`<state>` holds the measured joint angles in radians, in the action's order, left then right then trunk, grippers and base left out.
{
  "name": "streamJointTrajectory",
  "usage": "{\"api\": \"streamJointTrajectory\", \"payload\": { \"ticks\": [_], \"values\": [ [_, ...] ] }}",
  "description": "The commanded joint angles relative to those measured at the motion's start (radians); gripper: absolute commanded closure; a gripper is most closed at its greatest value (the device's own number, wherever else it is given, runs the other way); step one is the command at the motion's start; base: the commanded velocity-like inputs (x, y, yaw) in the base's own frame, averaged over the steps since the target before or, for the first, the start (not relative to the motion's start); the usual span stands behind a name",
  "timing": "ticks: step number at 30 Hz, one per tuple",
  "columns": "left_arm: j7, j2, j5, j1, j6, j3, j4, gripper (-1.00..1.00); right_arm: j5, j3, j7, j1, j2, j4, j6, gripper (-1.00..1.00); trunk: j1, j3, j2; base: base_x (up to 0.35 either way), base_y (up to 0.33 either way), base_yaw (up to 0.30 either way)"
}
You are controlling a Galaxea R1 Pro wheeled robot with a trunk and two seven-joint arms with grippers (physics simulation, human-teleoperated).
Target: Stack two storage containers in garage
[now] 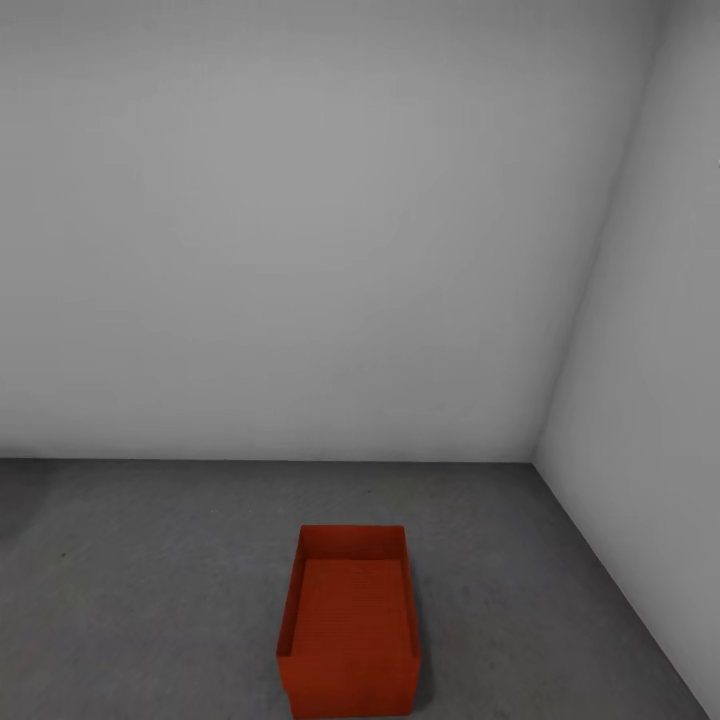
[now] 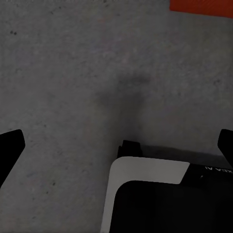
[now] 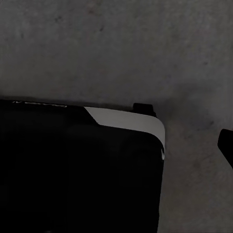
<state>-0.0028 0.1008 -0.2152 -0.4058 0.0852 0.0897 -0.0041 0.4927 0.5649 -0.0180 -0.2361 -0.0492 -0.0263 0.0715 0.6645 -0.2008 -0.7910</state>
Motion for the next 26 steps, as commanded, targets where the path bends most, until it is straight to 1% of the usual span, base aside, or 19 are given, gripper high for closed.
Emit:
{"api": "streamJointTrajectory", "payload": {
  "ticks": [1,8,16,26],
  "values": [
    [0.0,0.0,-0.01,-0.001,0.004,0.008,0.0,-1.0,0.011,0.008,-0.002,-0.001,-0.001,-0.003,0.005,-1.0,0.0,-0.001,-0.001,0.0,0.0,0.0],
    [0.0,0.0,-0.01,-0.001,0.004,0.009,0.0,-1.0,0.007,0.008,-0.002,-0.001,0.009,-0.003,0.011,-1.0,0.0,-0.001,-0.001,0.0,0.0,0.0],
    [0.0,0.0,-0.01,-0.001,0.004,0.009,0.0,-1.0,0.006,0.009,-0.002,-0.001,0.005,-0.003,0.011,-1.0,0.0,-0.001,-0.001,0.0,0.0,0.0],
    [0.0,0.0,-0.01,-0.001,0.004,0.009,0.0,-1.0,0.006,0.009,-0.002,-0.001,0.008,-0.003,0.011,-1.0,0.0,-0.001,-0.001,0.0,0.0,0.0]
  ]
}}
